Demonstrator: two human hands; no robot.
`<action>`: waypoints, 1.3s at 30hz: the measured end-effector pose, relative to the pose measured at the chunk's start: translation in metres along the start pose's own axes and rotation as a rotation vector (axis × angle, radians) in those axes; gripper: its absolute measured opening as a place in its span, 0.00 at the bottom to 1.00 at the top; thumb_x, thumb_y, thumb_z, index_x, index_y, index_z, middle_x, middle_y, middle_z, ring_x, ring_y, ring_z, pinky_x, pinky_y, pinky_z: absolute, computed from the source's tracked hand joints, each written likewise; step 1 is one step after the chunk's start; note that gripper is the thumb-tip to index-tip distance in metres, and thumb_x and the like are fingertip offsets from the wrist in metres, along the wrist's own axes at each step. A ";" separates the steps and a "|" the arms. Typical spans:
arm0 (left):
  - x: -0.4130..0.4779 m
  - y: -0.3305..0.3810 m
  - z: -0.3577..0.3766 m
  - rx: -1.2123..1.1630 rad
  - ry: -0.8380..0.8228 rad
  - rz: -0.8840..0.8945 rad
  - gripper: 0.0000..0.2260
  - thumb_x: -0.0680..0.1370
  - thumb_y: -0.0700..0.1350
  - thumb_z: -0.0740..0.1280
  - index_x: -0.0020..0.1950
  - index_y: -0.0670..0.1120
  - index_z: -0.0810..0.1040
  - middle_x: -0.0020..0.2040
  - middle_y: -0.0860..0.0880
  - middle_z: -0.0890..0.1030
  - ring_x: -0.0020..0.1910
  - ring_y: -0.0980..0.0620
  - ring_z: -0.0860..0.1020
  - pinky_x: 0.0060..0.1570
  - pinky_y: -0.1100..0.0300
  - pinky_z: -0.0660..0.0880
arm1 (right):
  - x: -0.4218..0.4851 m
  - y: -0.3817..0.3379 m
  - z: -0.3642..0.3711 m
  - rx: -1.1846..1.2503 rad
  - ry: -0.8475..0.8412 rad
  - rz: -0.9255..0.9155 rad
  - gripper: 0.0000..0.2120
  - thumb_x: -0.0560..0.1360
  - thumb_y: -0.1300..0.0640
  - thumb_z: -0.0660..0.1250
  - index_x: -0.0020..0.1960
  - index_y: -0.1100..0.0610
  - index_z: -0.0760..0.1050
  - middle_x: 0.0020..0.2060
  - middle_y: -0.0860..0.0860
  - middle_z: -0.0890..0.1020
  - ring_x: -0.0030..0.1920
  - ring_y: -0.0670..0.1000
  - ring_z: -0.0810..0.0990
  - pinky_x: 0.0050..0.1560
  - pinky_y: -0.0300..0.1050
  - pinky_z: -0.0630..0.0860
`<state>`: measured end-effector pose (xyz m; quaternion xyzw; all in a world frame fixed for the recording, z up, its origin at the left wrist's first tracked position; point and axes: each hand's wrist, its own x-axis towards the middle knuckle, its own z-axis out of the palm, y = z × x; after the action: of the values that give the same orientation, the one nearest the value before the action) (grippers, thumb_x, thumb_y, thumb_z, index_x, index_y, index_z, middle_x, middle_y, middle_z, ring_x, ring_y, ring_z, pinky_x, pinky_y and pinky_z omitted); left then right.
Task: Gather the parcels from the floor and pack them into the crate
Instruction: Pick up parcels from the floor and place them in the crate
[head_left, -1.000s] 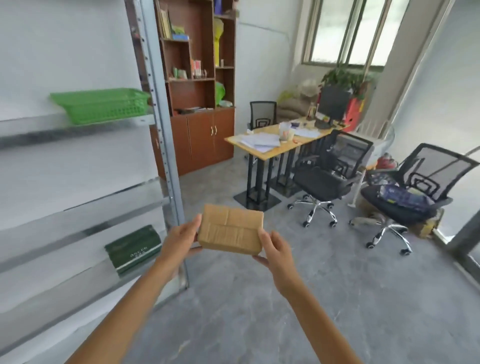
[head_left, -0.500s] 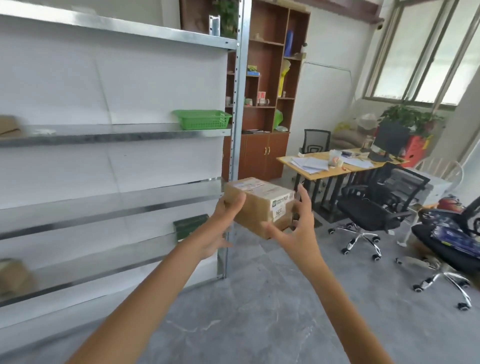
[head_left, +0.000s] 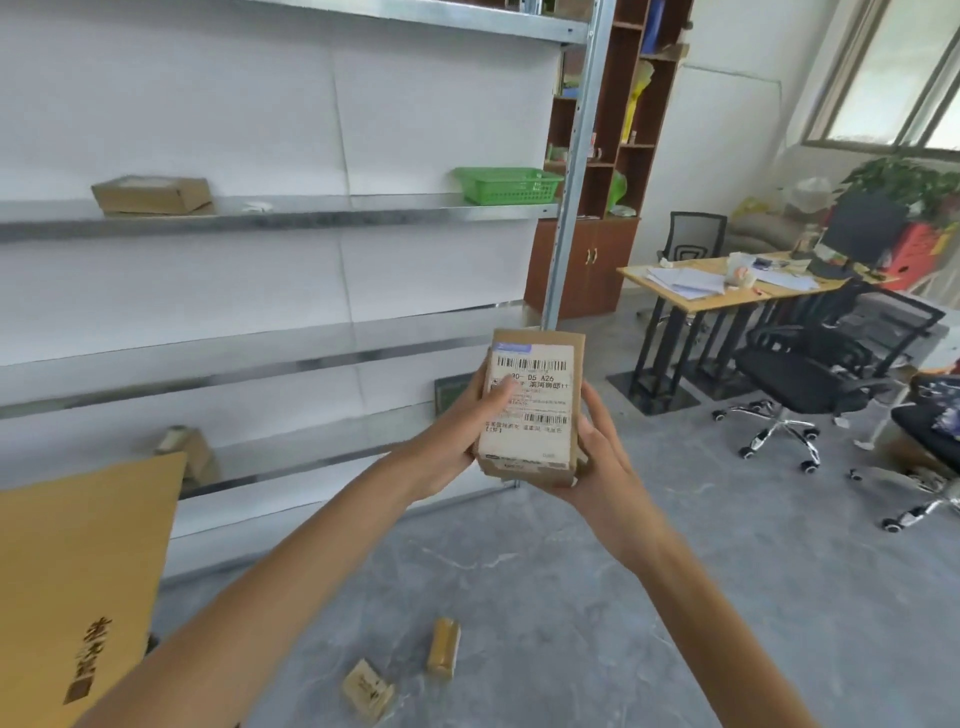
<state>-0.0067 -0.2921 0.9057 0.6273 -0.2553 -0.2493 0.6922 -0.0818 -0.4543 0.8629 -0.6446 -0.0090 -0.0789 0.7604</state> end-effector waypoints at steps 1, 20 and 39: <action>-0.016 -0.001 -0.012 0.044 -0.008 0.001 0.23 0.78 0.58 0.57 0.73 0.57 0.61 0.68 0.53 0.74 0.66 0.53 0.74 0.65 0.47 0.70 | -0.005 0.005 0.016 -0.014 -0.003 0.008 0.23 0.77 0.44 0.61 0.70 0.32 0.59 0.61 0.44 0.79 0.61 0.45 0.78 0.51 0.47 0.80; -0.262 -0.015 -0.083 0.312 0.133 -0.206 0.19 0.80 0.59 0.54 0.68 0.75 0.53 0.69 0.71 0.63 0.70 0.63 0.61 0.61 0.63 0.68 | -0.140 0.047 0.159 0.060 -0.167 0.153 0.28 0.62 0.44 0.74 0.60 0.33 0.72 0.54 0.46 0.83 0.56 0.47 0.81 0.46 0.49 0.82; -0.469 -0.020 -0.046 0.427 0.365 -0.335 0.20 0.79 0.61 0.55 0.70 0.66 0.59 0.65 0.59 0.74 0.59 0.60 0.75 0.61 0.52 0.74 | -0.291 0.054 0.248 0.042 -0.279 0.249 0.34 0.64 0.46 0.72 0.69 0.44 0.68 0.53 0.51 0.83 0.56 0.52 0.82 0.53 0.58 0.79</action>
<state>-0.3259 0.0526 0.8626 0.8260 -0.0670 -0.1840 0.5286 -0.3404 -0.1710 0.8187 -0.6294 -0.0363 0.1061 0.7690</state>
